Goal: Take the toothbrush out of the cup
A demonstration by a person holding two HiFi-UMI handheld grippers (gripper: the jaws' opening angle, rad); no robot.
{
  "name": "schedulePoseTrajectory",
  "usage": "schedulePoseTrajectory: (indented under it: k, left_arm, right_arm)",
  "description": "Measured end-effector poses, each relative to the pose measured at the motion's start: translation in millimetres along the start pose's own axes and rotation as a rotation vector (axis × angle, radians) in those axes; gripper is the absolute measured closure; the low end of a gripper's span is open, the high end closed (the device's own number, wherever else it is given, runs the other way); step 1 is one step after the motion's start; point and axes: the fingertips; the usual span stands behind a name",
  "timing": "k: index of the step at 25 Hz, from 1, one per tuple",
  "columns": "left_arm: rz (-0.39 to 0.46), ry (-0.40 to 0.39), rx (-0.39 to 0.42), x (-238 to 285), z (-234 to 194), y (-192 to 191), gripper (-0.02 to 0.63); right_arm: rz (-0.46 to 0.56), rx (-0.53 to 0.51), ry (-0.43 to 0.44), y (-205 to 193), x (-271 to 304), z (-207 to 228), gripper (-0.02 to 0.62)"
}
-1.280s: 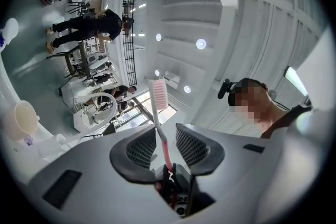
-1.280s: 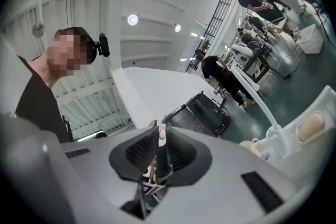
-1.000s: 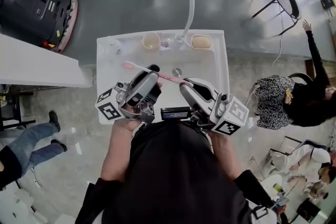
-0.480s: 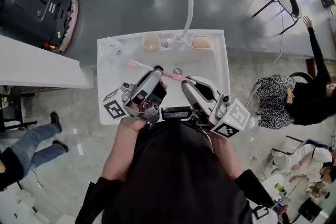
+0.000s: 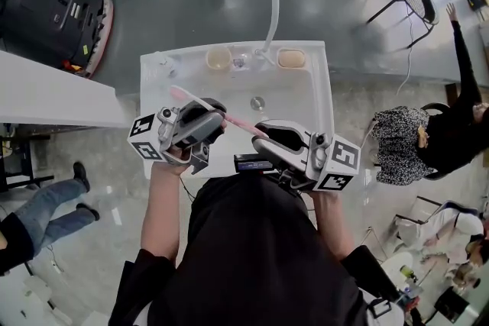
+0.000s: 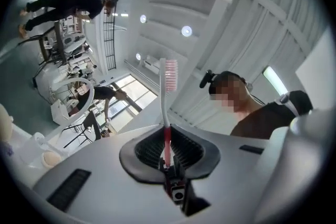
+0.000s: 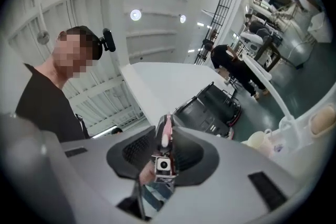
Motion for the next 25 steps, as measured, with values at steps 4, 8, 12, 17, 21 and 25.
schedulePoseTrajectory:
  k: [4, 8, 12, 17, 21, 25]
  left_arm:
    - [-0.118, -0.140, 0.047, 7, 20, -4, 0.566]
    - [-0.214, -0.281, 0.091, 14, 42, -14, 0.568]
    - [-0.309, -0.380, 0.125, 21, 58, -28, 0.568]
    - [-0.375, -0.463, 0.180, 27, 69, -31, 0.568]
    - [-0.382, -0.475, 0.211, 28, 70, -32, 0.568]
    - [-0.277, -0.328, 0.228, 31, 47, -21, 0.565]
  right_arm:
    - [-0.031, 0.118, 0.120, -7, 0, -12, 0.486]
    - [-0.063, 0.230, 0.247, -14, -1, -28, 0.486]
    - [-0.114, 0.311, 0.313, -22, 0, -38, 0.486]
    - [-0.152, 0.372, 0.358, -26, 1, -44, 0.496]
    - [-0.154, 0.373, 0.369, -27, 1, -46, 0.525]
    - [-0.072, 0.239, 0.228, -15, 4, -31, 0.528]
Point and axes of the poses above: the fingertips, and each gripper's own axes: x forward along the fingers, z to its right, y out of its top, and after that the axes turned 8 degrees about -y, right-handed
